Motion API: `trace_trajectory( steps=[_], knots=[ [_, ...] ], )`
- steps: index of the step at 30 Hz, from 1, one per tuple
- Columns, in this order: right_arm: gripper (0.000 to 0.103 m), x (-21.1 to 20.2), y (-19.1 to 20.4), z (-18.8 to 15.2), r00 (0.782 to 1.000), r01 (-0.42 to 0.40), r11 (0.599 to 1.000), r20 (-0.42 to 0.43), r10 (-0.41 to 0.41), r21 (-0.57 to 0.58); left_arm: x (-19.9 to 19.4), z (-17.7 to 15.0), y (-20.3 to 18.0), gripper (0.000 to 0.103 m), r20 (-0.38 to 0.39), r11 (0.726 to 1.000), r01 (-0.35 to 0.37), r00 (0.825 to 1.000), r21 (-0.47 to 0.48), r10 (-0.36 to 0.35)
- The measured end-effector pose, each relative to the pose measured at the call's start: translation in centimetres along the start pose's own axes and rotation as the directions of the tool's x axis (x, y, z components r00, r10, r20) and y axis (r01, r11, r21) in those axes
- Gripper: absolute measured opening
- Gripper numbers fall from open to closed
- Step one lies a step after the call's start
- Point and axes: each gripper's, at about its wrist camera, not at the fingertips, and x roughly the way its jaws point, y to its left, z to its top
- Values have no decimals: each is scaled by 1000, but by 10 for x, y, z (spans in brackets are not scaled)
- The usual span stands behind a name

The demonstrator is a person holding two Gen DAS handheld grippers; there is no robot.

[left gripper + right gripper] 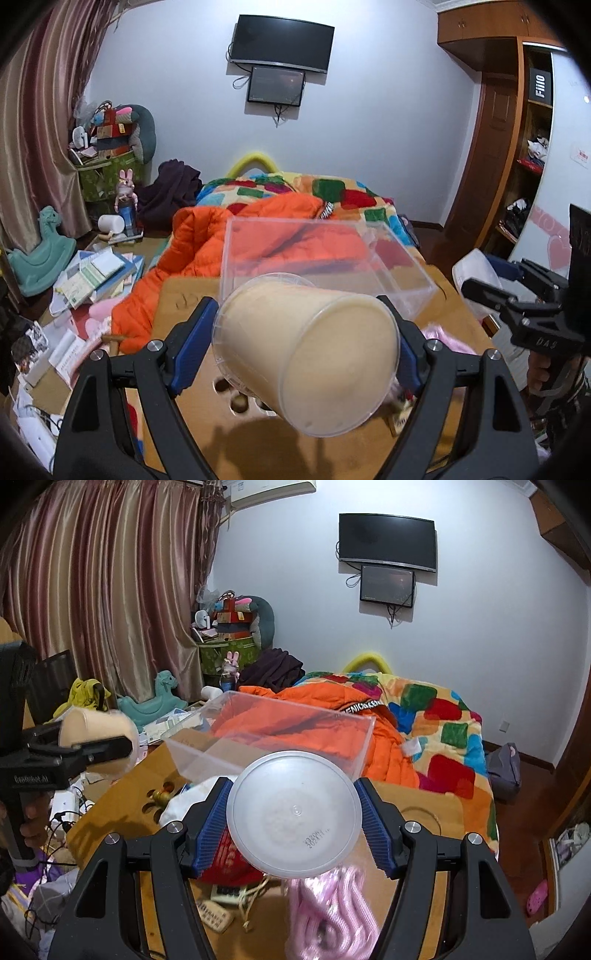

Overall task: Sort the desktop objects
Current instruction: 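Carry the beige tub in the left tool while the right tool carries the white lid toward the clear box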

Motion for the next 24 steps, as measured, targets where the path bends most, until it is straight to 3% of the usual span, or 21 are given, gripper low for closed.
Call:
trace_trajectory(
  steps=[10, 24],
  knots=[
    [63, 35, -13, 37, 1000, -5, 1000, -19, 5, -15, 20, 50, -1, 84, 32, 999, 0, 999, 45, -1],
    [63, 115, -31, 55, 992, -33, 999, -127, 28, -32, 103, 64, -6, 84, -80, 997, 21, 997, 78, -15]
  ],
)
